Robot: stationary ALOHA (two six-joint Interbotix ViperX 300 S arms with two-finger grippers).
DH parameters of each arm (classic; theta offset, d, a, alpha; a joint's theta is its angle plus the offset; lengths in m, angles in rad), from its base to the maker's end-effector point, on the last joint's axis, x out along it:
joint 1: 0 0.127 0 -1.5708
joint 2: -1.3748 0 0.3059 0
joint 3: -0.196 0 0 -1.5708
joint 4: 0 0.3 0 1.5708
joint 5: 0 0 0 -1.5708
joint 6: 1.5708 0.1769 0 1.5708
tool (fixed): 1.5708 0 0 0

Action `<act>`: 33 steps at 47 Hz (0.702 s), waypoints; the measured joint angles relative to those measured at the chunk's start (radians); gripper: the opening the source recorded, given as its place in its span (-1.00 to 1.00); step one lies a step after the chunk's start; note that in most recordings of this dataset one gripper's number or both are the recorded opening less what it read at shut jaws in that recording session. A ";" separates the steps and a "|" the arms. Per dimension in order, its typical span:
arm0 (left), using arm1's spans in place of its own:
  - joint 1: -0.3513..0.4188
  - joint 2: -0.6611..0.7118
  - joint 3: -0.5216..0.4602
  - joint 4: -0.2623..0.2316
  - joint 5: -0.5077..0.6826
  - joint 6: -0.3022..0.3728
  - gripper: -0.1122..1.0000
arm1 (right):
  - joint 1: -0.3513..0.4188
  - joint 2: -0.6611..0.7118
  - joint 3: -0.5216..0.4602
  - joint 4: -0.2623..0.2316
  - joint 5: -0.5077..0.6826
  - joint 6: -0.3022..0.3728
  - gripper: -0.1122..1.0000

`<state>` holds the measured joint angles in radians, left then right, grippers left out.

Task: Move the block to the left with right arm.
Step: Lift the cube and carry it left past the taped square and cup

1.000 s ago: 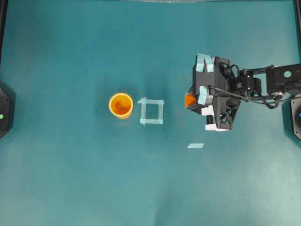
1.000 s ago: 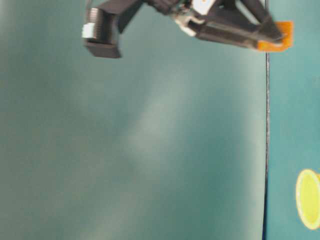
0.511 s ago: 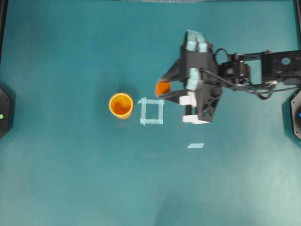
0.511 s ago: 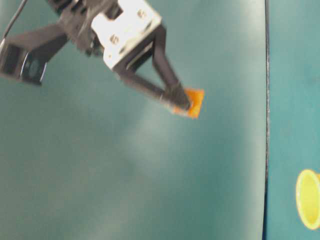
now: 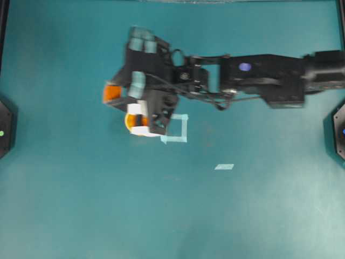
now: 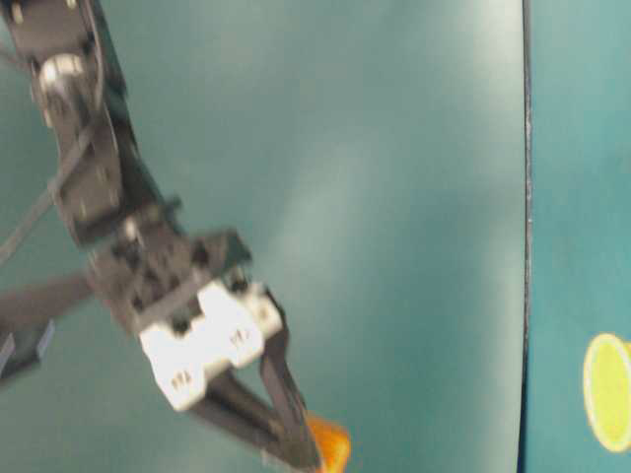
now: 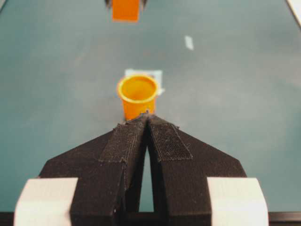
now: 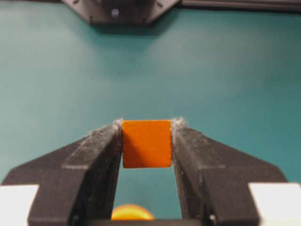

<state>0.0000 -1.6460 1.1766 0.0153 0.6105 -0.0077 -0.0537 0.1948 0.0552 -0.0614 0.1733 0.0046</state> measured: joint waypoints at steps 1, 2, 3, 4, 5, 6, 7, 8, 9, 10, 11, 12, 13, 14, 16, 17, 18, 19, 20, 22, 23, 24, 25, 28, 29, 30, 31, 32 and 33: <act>0.000 0.000 0.002 0.000 0.000 0.000 -0.81 | 0.000 0.014 -0.012 0.000 0.000 0.002 -0.08; 0.000 0.000 0.000 0.000 0.000 0.000 -0.81 | 0.000 0.026 -0.028 0.000 0.000 0.002 -0.08; 0.000 0.000 0.000 0.000 0.000 0.000 -0.81 | 0.000 0.040 -0.041 0.000 0.000 0.002 -0.08; 0.000 0.000 0.000 0.000 0.000 0.000 -0.81 | 0.000 0.052 -0.054 0.002 0.000 0.002 -0.08; 0.000 0.000 0.000 0.002 0.000 0.000 -0.81 | 0.000 0.067 -0.069 0.002 0.000 0.002 -0.08; 0.000 0.000 0.000 0.000 0.000 0.000 -0.81 | 0.000 0.077 -0.080 0.000 -0.002 0.002 -0.08; 0.000 0.000 0.002 0.000 -0.002 0.000 -0.81 | 0.000 0.086 -0.089 0.000 -0.003 0.002 -0.08; 0.000 0.000 0.002 0.000 -0.003 0.000 -0.81 | 0.000 0.094 -0.100 0.002 -0.005 0.000 -0.08; 0.000 0.000 0.002 0.000 -0.003 0.000 -0.81 | 0.000 0.103 -0.109 0.002 -0.008 0.002 -0.08; 0.000 0.000 0.000 0.000 -0.005 0.002 -0.81 | 0.000 0.110 -0.118 0.000 -0.011 0.002 -0.08; 0.000 0.000 0.000 0.000 -0.006 0.002 -0.81 | 0.000 0.117 -0.126 0.000 -0.015 0.002 -0.08; 0.000 0.002 0.000 0.002 -0.006 0.002 -0.81 | 0.000 0.126 -0.133 0.000 -0.021 0.002 -0.08; 0.000 0.000 0.000 0.000 -0.008 0.002 -0.81 | 0.000 0.132 -0.140 0.000 -0.028 0.002 -0.08; 0.000 0.000 0.002 0.000 -0.009 0.002 -0.81 | 0.000 0.138 -0.144 0.002 -0.034 0.002 -0.08; 0.000 0.000 0.000 0.000 -0.011 0.000 -0.81 | 0.000 0.150 -0.153 0.000 -0.052 0.002 -0.08; 0.000 0.000 0.000 0.002 -0.011 0.002 -0.81 | 0.000 0.156 -0.155 0.000 -0.060 0.000 -0.08; 0.000 0.000 0.002 0.000 -0.012 0.002 -0.81 | 0.000 0.161 -0.158 0.000 -0.069 0.000 -0.08; 0.000 0.000 0.000 0.000 -0.012 0.002 -0.81 | 0.000 0.166 -0.160 0.000 -0.078 0.000 -0.08; 0.000 0.000 0.000 0.002 -0.014 0.002 -0.81 | 0.000 0.172 -0.161 0.000 -0.089 0.000 -0.08; 0.002 0.000 0.000 0.002 -0.017 0.002 -0.81 | 0.000 0.181 -0.163 0.000 -0.107 0.003 -0.08; 0.000 0.000 0.002 0.000 -0.018 0.002 -0.81 | 0.000 0.186 -0.163 0.000 -0.120 0.006 -0.08; 0.000 0.000 0.002 0.002 -0.020 0.002 -0.81 | 0.000 0.190 -0.163 0.000 -0.130 0.008 -0.08; 0.000 0.000 0.000 0.000 -0.020 0.000 -0.81 | 0.000 0.195 -0.164 0.000 -0.138 0.009 -0.08; 0.000 0.000 0.000 0.002 -0.025 0.002 -0.81 | 0.000 0.207 -0.163 0.003 -0.160 0.011 -0.08; 0.000 0.000 0.000 0.002 -0.026 0.002 -0.81 | 0.000 0.212 -0.164 0.005 -0.167 0.012 -0.08; 0.000 0.000 0.000 0.002 -0.026 0.002 -0.81 | 0.000 0.215 -0.164 0.005 -0.173 0.012 -0.08; 0.000 0.000 0.000 0.002 -0.026 0.002 -0.81 | 0.000 0.219 -0.166 0.006 -0.181 0.012 -0.08; 0.000 0.000 0.000 0.002 -0.026 0.002 -0.81 | 0.000 0.222 -0.166 0.011 -0.186 0.012 -0.08; 0.000 0.000 0.000 0.002 -0.026 0.002 -0.81 | 0.000 0.227 -0.169 0.018 -0.192 0.014 -0.08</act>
<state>0.0000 -1.6460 1.1766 0.0169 0.5844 -0.0061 -0.0537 0.4218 -0.1135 -0.0430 -0.0184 0.0184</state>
